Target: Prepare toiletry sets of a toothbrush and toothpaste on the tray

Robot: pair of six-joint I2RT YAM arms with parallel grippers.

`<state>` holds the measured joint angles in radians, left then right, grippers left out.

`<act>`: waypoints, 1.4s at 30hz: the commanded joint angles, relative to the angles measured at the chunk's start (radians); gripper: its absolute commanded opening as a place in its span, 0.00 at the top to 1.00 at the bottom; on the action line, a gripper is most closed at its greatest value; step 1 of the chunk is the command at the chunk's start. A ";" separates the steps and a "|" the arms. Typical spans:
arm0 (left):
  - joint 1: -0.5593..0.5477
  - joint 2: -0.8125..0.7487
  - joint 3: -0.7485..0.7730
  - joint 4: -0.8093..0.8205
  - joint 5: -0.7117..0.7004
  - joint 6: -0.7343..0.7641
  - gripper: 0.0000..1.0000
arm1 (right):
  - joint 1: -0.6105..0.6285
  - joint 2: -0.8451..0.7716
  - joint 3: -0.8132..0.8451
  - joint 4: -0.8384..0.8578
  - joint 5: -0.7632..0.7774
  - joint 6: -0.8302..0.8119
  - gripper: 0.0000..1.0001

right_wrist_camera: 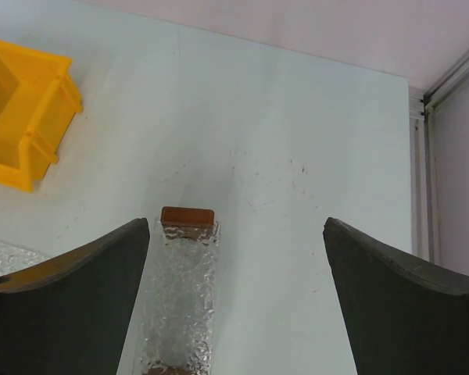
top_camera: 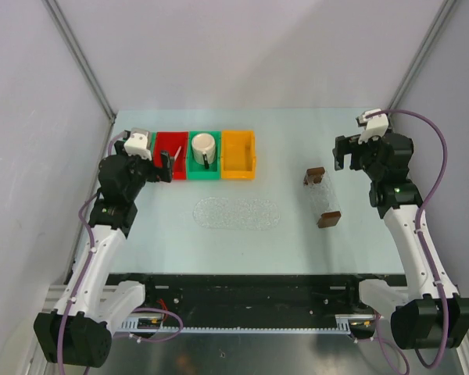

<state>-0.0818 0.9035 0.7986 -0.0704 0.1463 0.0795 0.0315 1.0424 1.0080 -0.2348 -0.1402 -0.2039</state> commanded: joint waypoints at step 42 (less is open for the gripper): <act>0.007 0.031 0.024 -0.035 0.078 0.068 0.00 | 0.177 0.501 0.069 -0.313 0.154 -0.046 0.00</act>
<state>-0.0818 0.9363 0.7986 -0.1162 0.1913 0.0895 0.2359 1.5158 1.0409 -0.5503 0.0277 -0.2409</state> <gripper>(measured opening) 0.996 0.994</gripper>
